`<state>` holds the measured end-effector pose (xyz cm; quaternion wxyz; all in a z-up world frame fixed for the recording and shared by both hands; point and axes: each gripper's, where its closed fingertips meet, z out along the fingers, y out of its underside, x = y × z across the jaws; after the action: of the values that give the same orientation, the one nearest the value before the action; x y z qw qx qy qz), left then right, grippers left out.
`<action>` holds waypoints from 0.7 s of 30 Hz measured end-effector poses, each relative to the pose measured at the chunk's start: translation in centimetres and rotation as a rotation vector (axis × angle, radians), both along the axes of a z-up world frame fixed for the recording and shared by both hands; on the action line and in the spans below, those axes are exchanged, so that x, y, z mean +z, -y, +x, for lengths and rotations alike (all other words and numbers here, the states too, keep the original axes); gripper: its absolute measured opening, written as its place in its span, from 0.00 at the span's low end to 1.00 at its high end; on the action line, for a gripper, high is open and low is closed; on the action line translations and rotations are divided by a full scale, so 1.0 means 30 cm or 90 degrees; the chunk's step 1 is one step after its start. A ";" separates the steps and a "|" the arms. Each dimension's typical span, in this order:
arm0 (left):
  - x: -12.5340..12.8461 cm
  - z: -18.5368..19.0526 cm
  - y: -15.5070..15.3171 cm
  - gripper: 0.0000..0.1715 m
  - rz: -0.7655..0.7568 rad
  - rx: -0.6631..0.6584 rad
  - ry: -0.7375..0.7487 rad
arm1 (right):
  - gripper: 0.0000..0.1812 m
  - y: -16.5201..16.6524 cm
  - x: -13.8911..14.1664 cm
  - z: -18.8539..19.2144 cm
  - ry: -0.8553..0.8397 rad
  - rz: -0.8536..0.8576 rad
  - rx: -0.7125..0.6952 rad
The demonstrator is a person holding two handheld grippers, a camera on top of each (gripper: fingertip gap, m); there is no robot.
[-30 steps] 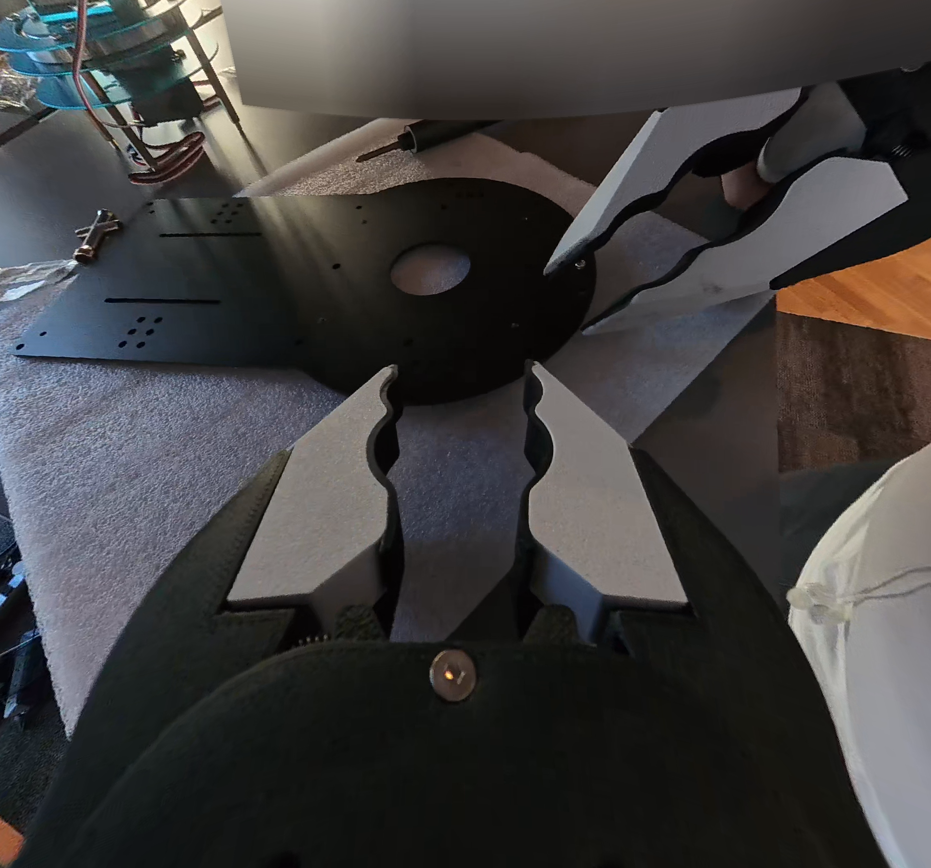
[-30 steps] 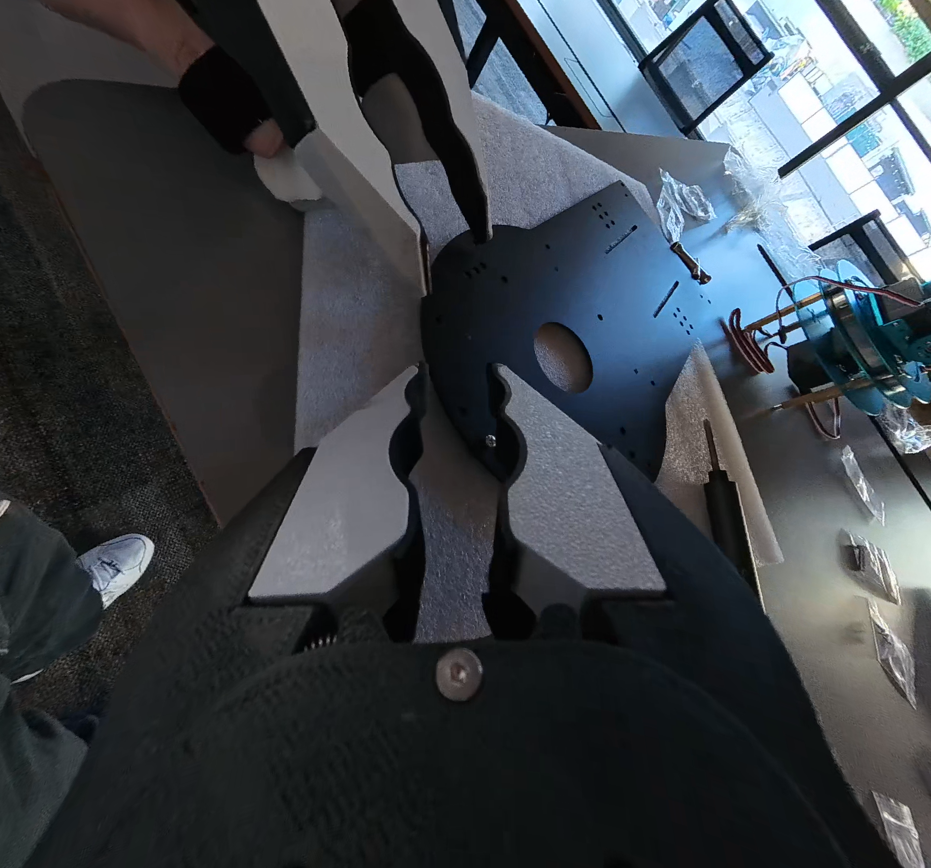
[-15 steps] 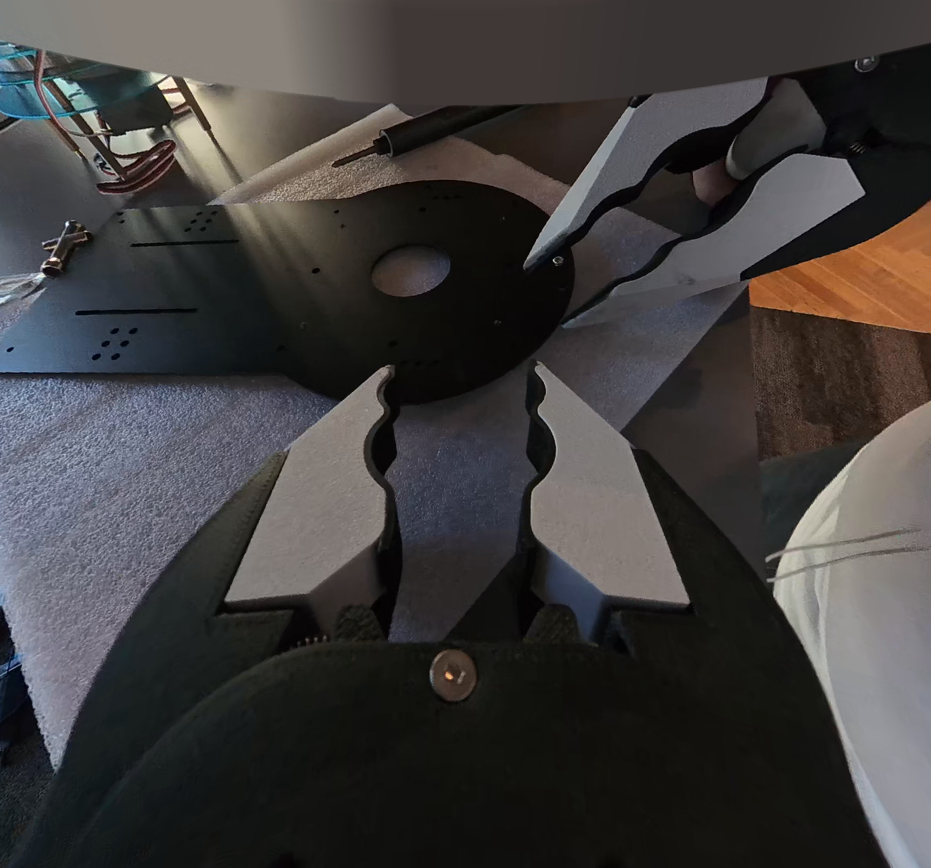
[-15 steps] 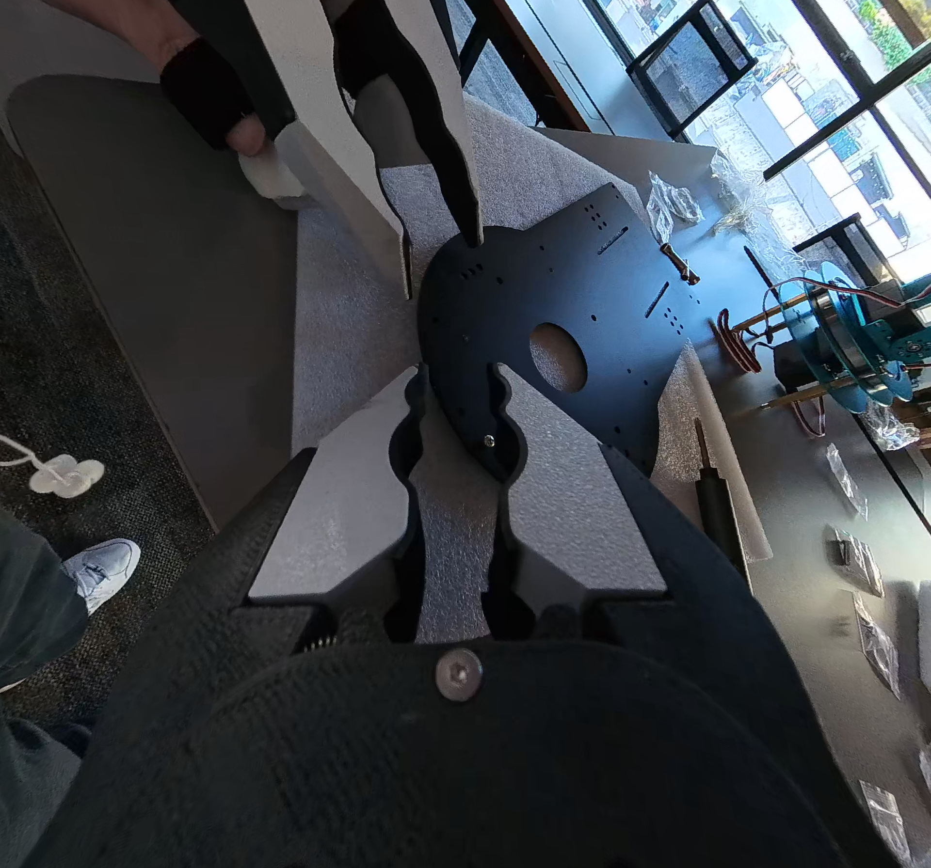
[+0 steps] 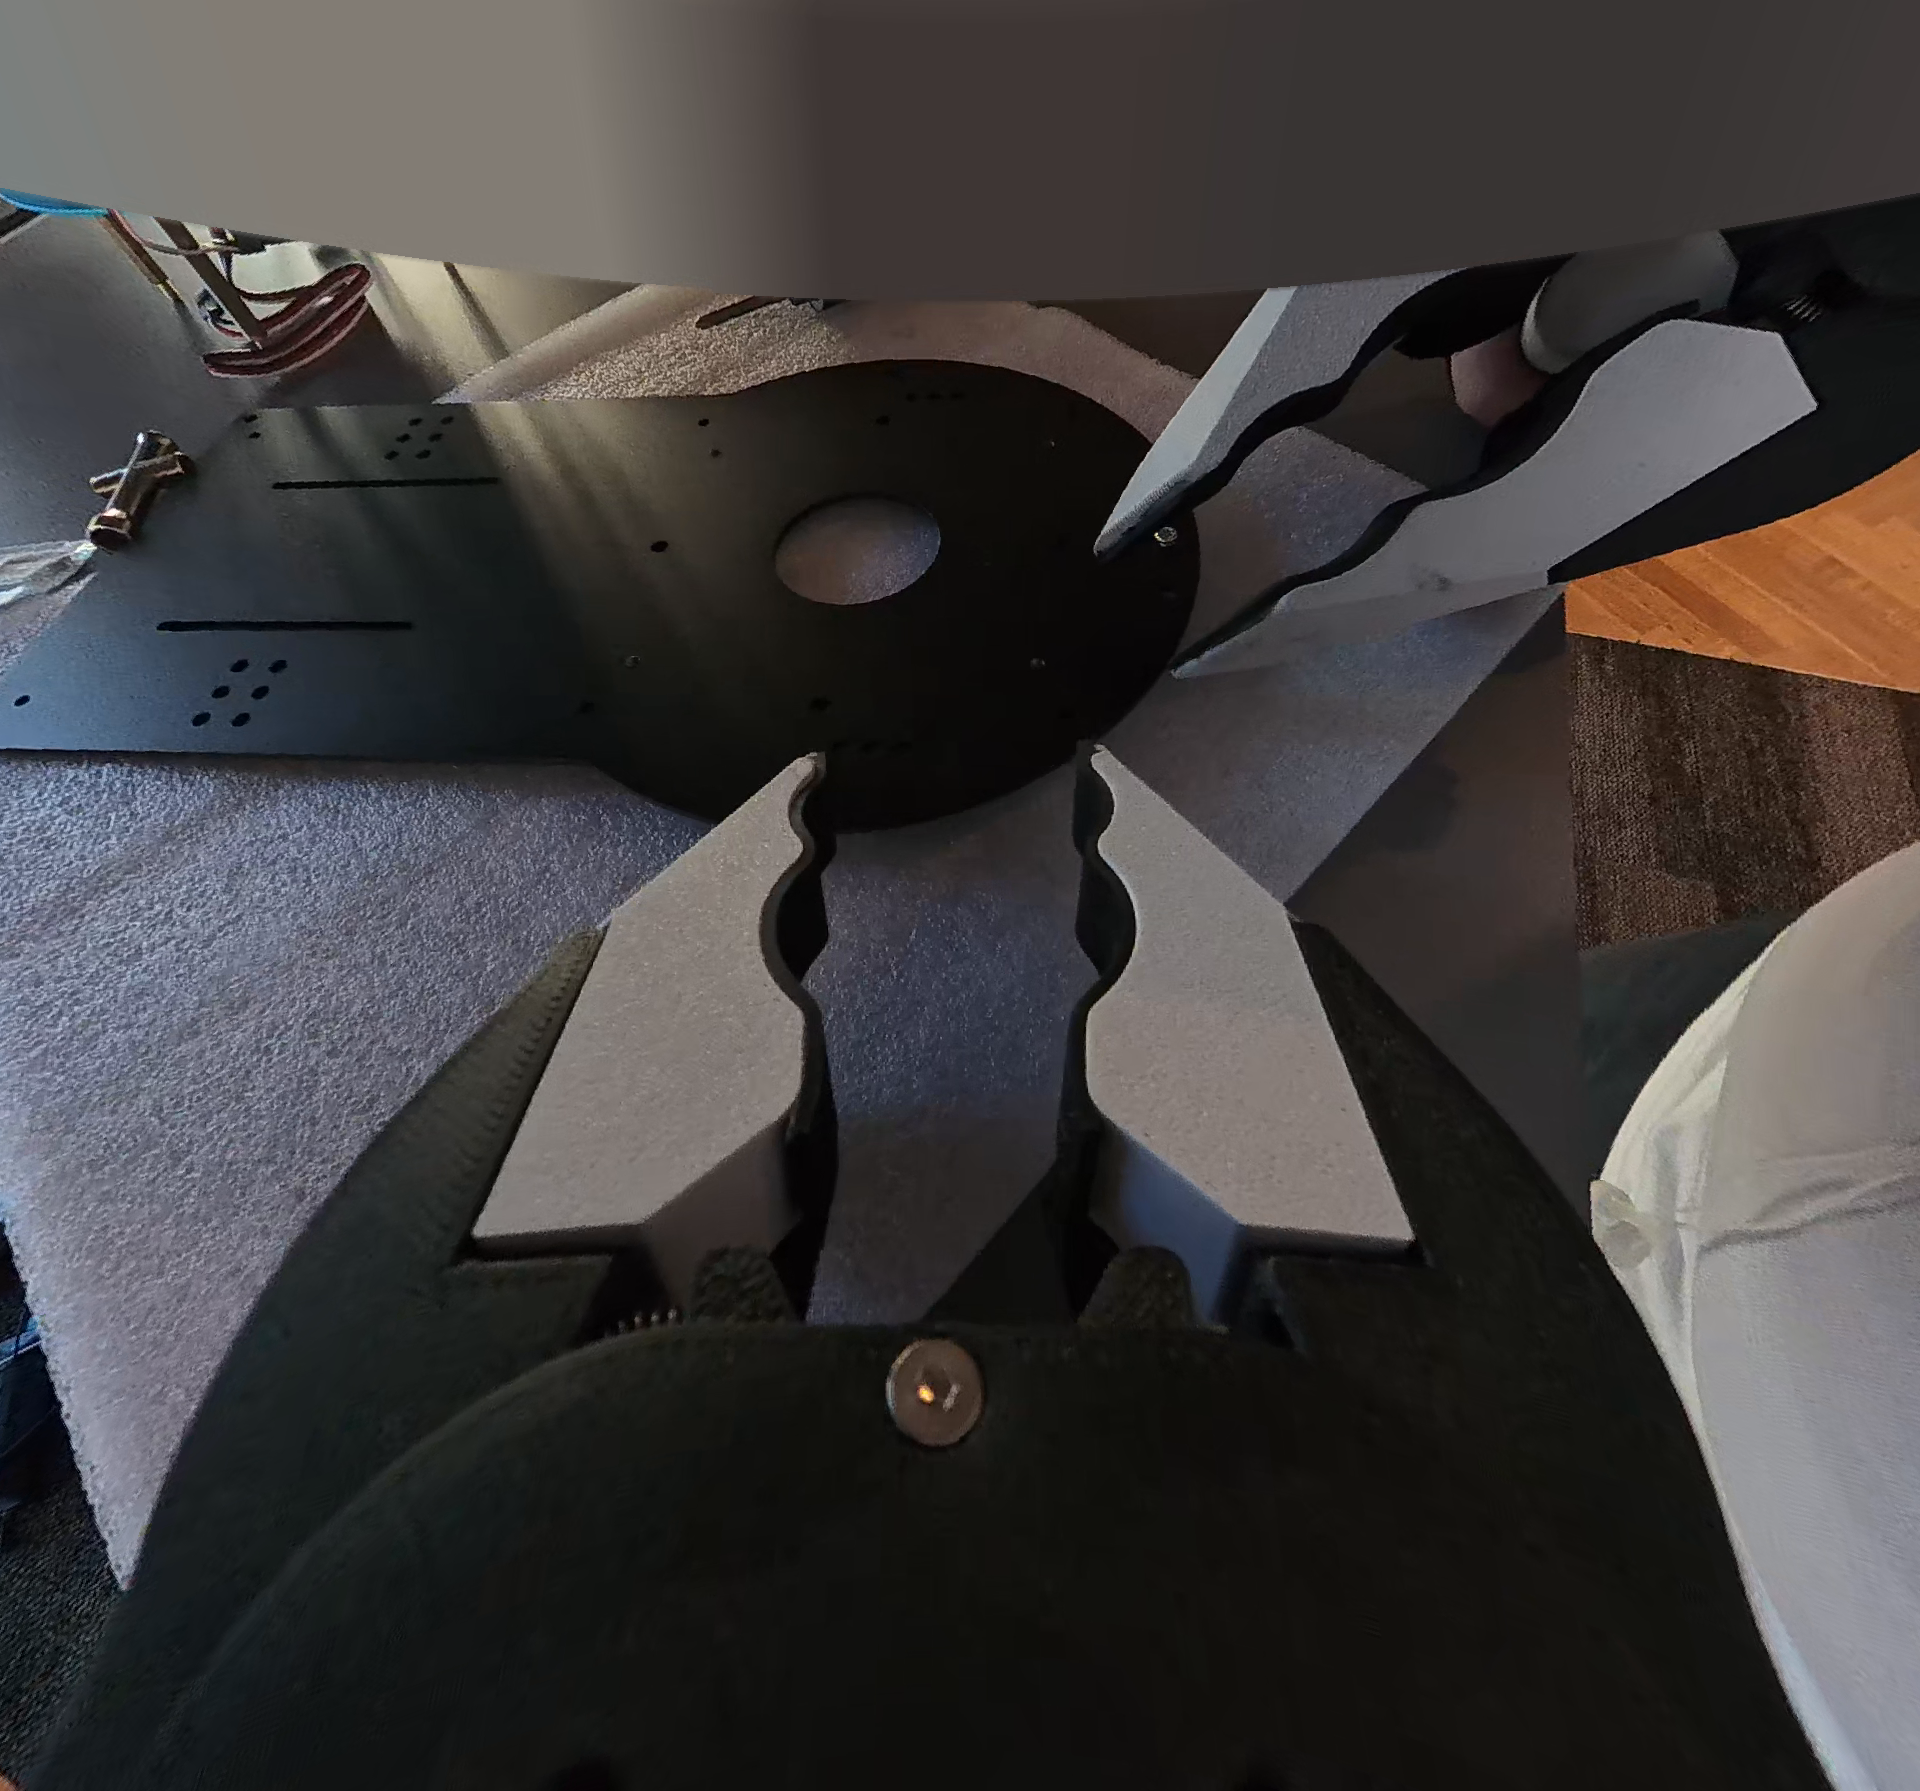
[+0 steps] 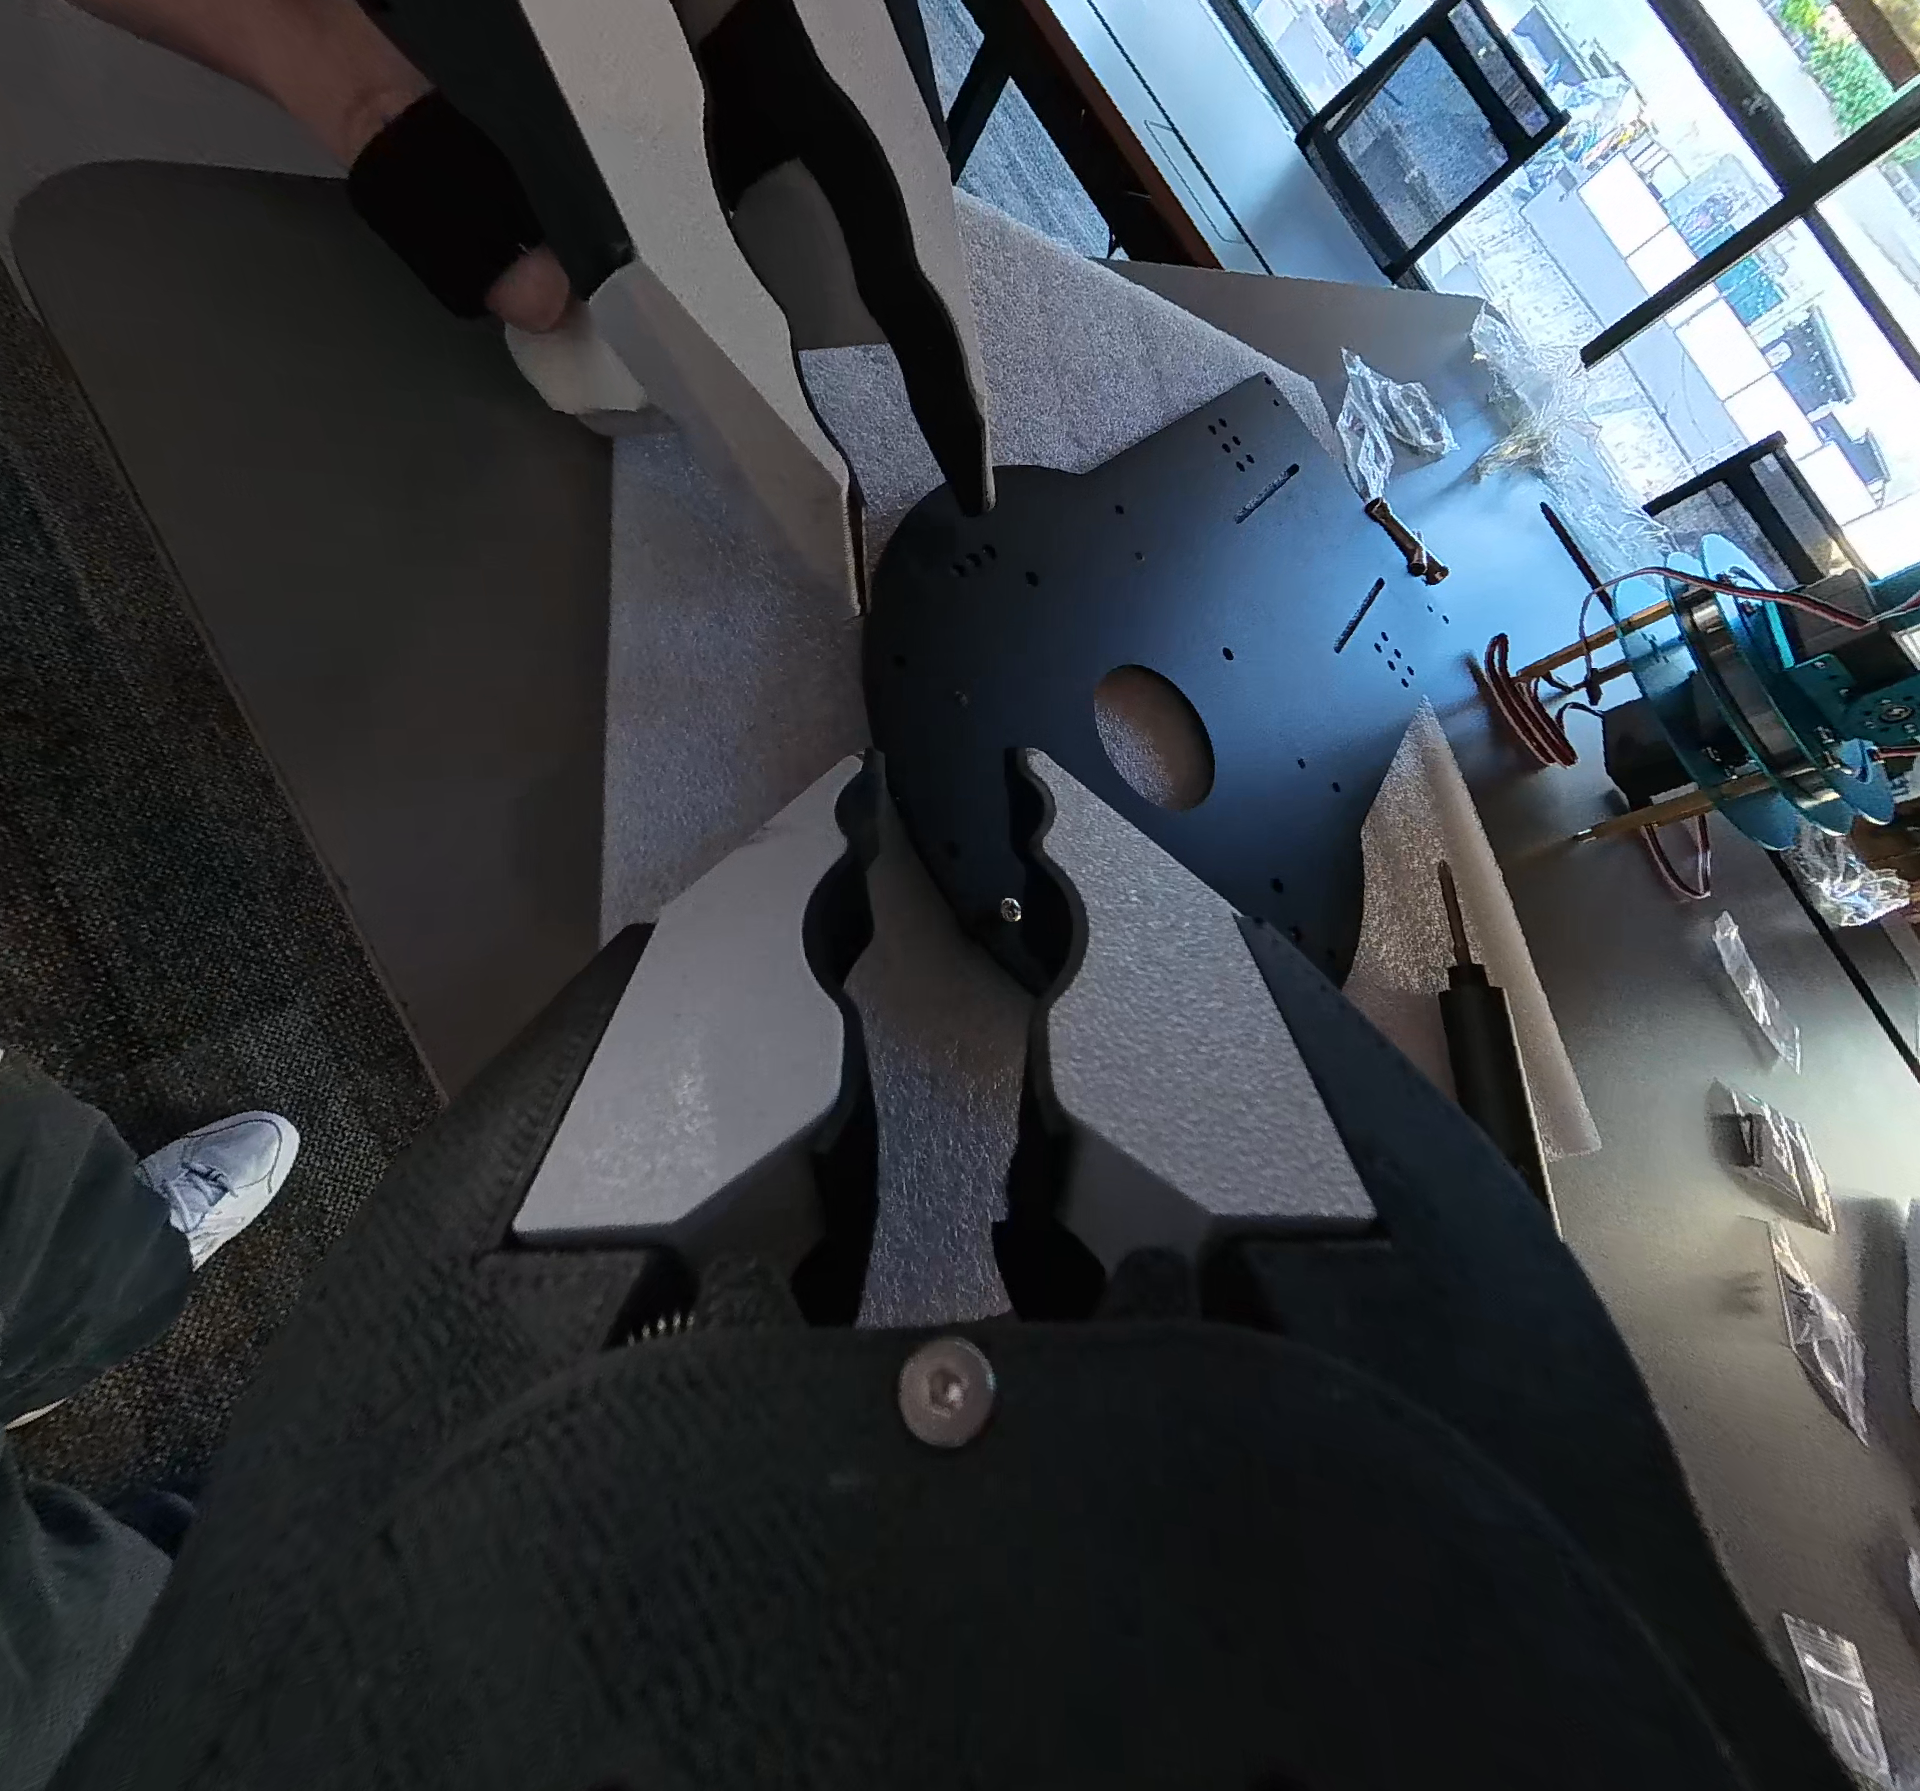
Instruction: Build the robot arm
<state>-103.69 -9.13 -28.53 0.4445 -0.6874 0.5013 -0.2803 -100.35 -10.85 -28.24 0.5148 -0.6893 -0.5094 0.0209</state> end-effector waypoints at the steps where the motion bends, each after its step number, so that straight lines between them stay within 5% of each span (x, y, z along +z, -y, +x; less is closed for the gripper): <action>1: 0.000 0.000 0.000 0.26 0.000 0.000 0.000 | 0.12 0.000 0.000 0.000 0.000 0.000 0.000; 21: 0.007 0.000 -0.001 0.27 0.001 0.003 0.014 | 0.13 -0.002 0.000 0.001 -0.004 -0.006 -0.005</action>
<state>-103.70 -9.10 -28.31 0.4511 -0.6850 0.4950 -0.2869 -100.31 -10.78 -28.25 0.5130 -0.6935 -0.5053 0.0234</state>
